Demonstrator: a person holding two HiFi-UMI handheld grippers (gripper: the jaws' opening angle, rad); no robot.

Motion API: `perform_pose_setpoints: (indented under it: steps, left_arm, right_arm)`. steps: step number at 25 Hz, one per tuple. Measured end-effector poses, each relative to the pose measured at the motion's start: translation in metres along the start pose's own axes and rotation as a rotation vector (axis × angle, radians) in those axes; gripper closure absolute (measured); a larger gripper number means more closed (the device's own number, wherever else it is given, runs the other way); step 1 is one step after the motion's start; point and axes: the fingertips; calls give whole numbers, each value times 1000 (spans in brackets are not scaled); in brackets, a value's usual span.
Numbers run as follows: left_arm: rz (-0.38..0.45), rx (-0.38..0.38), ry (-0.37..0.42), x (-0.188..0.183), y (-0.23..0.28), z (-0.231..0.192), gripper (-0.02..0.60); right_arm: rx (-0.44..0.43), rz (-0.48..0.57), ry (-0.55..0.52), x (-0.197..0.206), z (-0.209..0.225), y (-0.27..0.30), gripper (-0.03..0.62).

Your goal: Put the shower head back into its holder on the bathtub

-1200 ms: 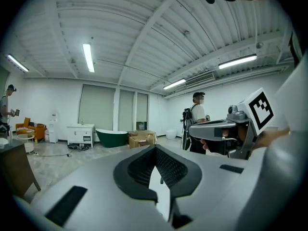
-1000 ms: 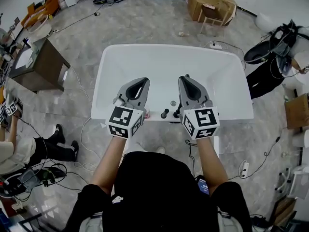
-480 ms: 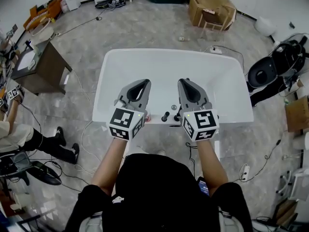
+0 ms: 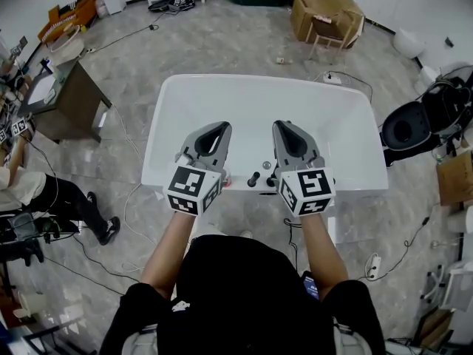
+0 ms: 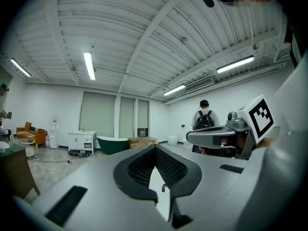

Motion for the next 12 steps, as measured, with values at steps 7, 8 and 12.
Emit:
perform_pose_setpoints:
  steps: [7,8,12]
  left_arm:
    - [4,-4,-3,1,-1,-4,568]
    - [5,-4,-4,1,-2,-4,568]
    - [8,-5,-4,2,-3,-5,568]
  right_arm:
    - [-8,1,-5,1,-5,4,571]
    - [-9,1,-5,1,-6,5,571]
    - [-9,2,-5,3,-7,5,571]
Point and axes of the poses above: the fingertips, and each gripper's own axes: y forward along the fingers, z to its right, x out of its underside, and after that the axes turned 6 degrees about -y, right-handed
